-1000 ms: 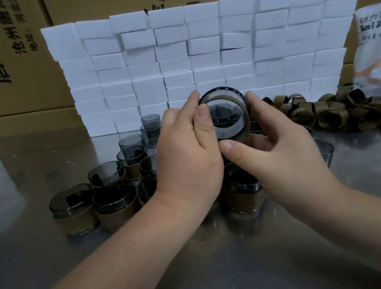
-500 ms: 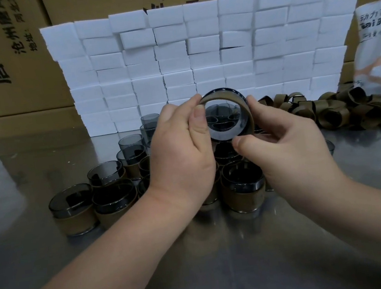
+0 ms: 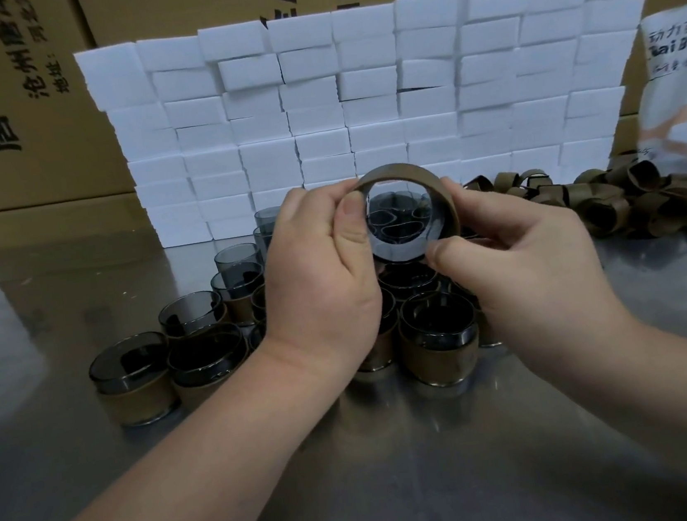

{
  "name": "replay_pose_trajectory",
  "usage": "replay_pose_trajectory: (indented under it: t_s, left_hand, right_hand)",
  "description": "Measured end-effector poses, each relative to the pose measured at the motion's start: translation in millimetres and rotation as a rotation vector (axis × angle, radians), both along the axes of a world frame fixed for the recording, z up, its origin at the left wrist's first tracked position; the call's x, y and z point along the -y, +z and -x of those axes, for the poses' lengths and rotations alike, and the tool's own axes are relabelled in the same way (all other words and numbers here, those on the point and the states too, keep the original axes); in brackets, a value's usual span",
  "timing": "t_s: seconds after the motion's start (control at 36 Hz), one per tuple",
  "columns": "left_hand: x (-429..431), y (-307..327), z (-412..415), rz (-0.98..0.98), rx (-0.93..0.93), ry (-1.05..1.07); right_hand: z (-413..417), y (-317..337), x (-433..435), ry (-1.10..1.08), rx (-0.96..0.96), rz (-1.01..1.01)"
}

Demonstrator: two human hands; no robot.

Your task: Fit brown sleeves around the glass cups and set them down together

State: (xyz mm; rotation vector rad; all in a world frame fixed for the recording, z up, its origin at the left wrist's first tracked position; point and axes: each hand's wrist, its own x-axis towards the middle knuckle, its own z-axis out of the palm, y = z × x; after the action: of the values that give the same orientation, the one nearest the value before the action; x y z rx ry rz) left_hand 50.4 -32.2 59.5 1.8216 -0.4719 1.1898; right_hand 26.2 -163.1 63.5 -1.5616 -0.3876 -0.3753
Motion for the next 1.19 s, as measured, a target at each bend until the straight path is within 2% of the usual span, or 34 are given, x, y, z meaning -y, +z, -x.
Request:
replay_pose_trajectory:
  t_s: [0.5,0.67,0.78,0.89,0.97,1.08,1.19]
  left_hand:
    - [-3,-3,-3,0.019,-0.013,0.005]
    - [0,0,2,0.141,-0.106,-0.074]
    - [0,-2,1,0.081,-0.100,-0.101]
    - [0,1,1,0.128,-0.173,-0.217]
    - [1,1,3,0.172,-0.295,-0.358]
    - [0,1,1,0.323,-0.455,-0.569]
    - [0,4,0,0.397,-0.488,-0.639]
  right_hand:
    - [3,3,-2,-0.013,0.069,-0.046]
    - [4,5,-2,-0.031,0.100,-0.049]
    - [2,4,-1,-0.044,0.106,-0.064]
    - [-1,4,0,-0.036,0.110,-0.058]
    - [-4,3,1,-0.036,0.127,-0.047]
    - [-10,-2,4,0.002,0.141,-0.031]
    - [-16,-5,6,0.009,0.094,-0.003]
